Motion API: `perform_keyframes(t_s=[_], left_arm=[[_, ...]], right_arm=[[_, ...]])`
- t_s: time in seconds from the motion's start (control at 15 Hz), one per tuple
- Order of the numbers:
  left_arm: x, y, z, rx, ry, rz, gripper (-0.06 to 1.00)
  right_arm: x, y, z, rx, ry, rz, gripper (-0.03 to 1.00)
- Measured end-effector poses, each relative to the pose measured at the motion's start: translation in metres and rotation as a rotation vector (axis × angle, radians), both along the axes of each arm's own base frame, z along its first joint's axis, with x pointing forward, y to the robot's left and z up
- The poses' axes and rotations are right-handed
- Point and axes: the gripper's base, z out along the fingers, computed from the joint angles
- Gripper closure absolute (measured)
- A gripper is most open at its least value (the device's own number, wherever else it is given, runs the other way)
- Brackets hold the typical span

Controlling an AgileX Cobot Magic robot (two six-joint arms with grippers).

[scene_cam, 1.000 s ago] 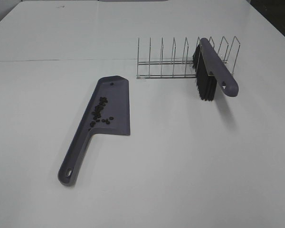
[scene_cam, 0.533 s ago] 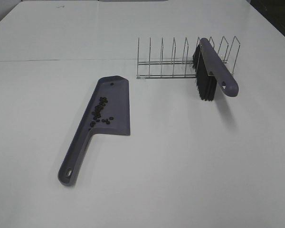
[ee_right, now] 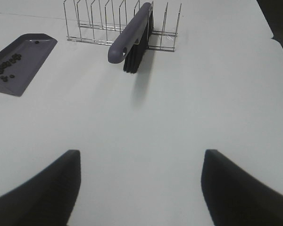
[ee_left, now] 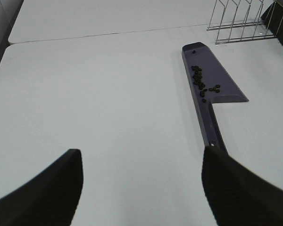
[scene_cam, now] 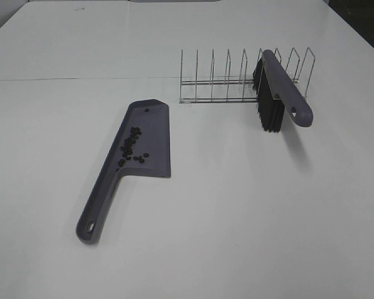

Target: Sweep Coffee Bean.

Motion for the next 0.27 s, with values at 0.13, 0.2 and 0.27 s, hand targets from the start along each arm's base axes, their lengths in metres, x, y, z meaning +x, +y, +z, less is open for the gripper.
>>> perform_keyframes(t_s=[0.13, 0.2, 0.27], left_arm=[[0.0000, 0.0000, 0.0000, 0.000, 0.000, 0.000, 0.27], [0.0000, 0.0000, 0.0000, 0.000, 0.000, 0.000, 0.27], [0.0000, 0.0000, 0.0000, 0.000, 0.000, 0.000, 0.27]], right_arm=[[0.0000, 0.0000, 0.0000, 0.000, 0.000, 0.000, 0.33], [0.0000, 0.0000, 0.0000, 0.000, 0.000, 0.000, 0.33], [0.0000, 0.0000, 0.0000, 0.000, 0.000, 0.000, 0.33]])
